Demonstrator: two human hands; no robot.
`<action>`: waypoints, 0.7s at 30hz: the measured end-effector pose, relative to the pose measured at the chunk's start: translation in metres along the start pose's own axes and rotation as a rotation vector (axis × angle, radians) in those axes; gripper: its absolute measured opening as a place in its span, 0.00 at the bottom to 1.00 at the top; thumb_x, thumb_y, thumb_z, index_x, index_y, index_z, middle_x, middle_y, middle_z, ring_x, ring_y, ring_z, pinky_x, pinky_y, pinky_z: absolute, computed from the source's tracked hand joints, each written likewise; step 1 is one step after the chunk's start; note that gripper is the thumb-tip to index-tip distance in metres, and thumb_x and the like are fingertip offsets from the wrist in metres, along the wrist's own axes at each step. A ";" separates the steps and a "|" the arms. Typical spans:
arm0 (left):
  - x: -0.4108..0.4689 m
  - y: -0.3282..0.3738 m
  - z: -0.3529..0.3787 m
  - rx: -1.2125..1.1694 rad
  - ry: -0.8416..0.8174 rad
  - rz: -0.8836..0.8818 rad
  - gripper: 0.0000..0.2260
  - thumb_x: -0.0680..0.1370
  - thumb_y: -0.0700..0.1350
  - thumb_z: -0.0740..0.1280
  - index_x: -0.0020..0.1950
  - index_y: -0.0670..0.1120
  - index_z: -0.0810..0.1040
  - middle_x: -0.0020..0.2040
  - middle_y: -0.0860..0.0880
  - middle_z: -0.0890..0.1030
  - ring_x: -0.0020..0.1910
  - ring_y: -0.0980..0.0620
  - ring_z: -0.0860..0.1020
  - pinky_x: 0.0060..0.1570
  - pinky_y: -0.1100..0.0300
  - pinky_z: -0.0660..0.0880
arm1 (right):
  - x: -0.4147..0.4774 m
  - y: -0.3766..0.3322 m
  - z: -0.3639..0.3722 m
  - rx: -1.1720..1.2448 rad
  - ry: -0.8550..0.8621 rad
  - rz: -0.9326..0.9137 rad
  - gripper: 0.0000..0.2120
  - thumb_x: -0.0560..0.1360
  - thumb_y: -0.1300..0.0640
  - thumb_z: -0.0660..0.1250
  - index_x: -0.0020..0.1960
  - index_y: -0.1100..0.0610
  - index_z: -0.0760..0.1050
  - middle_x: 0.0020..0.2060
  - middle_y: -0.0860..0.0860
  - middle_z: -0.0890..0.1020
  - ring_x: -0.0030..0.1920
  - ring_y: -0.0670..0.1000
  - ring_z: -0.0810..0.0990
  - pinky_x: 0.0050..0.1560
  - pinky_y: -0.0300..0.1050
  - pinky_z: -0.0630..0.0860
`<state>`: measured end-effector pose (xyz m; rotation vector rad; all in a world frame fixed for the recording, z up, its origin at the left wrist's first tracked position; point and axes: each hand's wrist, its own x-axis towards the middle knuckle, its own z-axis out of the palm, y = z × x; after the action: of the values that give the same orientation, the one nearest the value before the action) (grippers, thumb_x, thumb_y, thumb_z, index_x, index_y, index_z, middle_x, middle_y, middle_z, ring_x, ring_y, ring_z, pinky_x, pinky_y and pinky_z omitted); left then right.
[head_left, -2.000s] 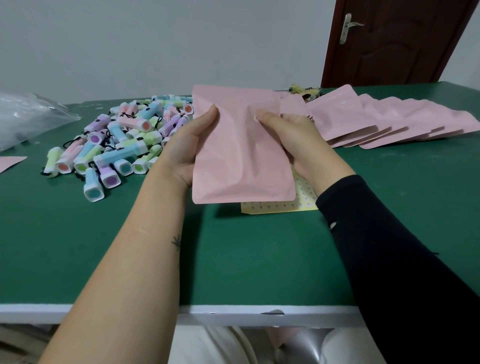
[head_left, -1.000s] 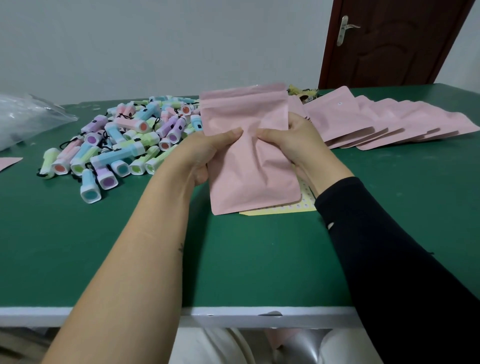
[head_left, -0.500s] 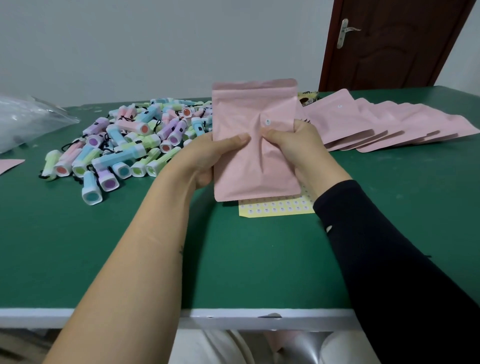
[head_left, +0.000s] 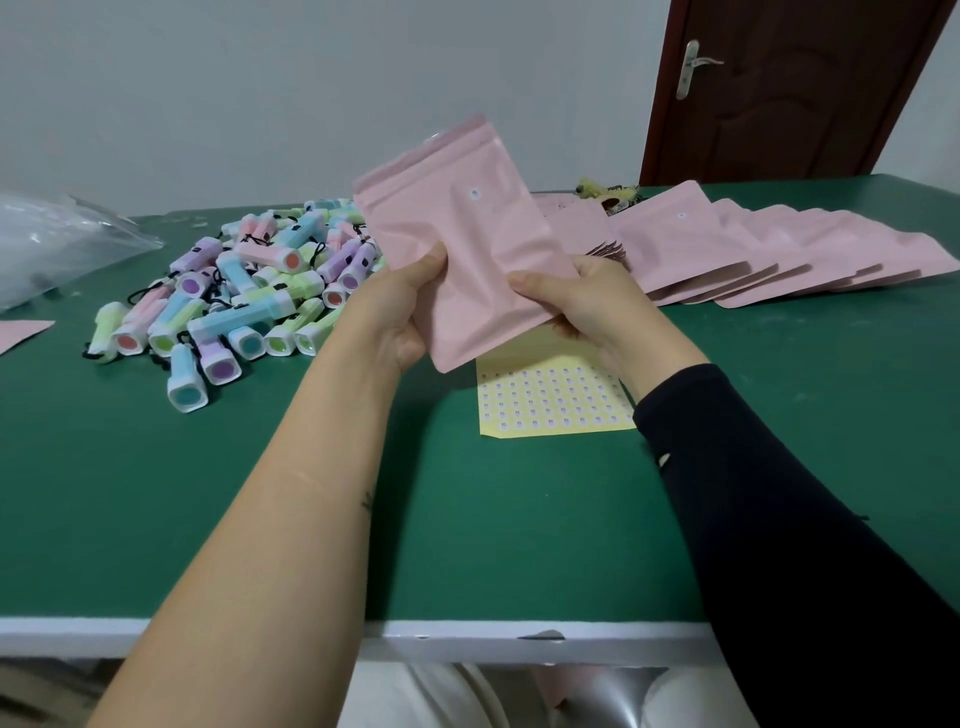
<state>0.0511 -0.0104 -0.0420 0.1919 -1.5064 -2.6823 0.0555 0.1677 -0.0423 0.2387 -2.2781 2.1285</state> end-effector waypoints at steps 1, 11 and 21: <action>0.000 0.000 0.000 -0.020 0.012 -0.002 0.03 0.79 0.37 0.68 0.50 0.40 0.80 0.44 0.46 0.86 0.43 0.49 0.86 0.37 0.55 0.82 | 0.000 0.000 0.001 0.035 0.012 0.013 0.05 0.72 0.54 0.75 0.44 0.52 0.79 0.30 0.42 0.81 0.26 0.41 0.75 0.30 0.34 0.72; 0.000 -0.002 0.006 -0.097 0.123 -0.047 0.05 0.80 0.39 0.66 0.48 0.40 0.80 0.40 0.45 0.86 0.38 0.47 0.85 0.42 0.50 0.82 | -0.004 0.008 0.033 0.303 -0.126 0.118 0.14 0.76 0.58 0.70 0.62 0.56 0.75 0.56 0.53 0.84 0.56 0.54 0.83 0.59 0.56 0.79; 0.004 0.025 -0.028 -0.266 0.353 0.059 0.04 0.80 0.34 0.65 0.46 0.41 0.77 0.29 0.48 0.83 0.29 0.54 0.82 0.42 0.59 0.82 | 0.000 0.006 0.013 0.223 -0.141 0.088 0.11 0.74 0.58 0.72 0.55 0.60 0.79 0.48 0.53 0.86 0.49 0.51 0.85 0.50 0.48 0.83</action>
<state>0.0503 -0.0476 -0.0356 0.5601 -1.0306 -2.5910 0.0561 0.1552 -0.0495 0.3068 -2.1557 2.4885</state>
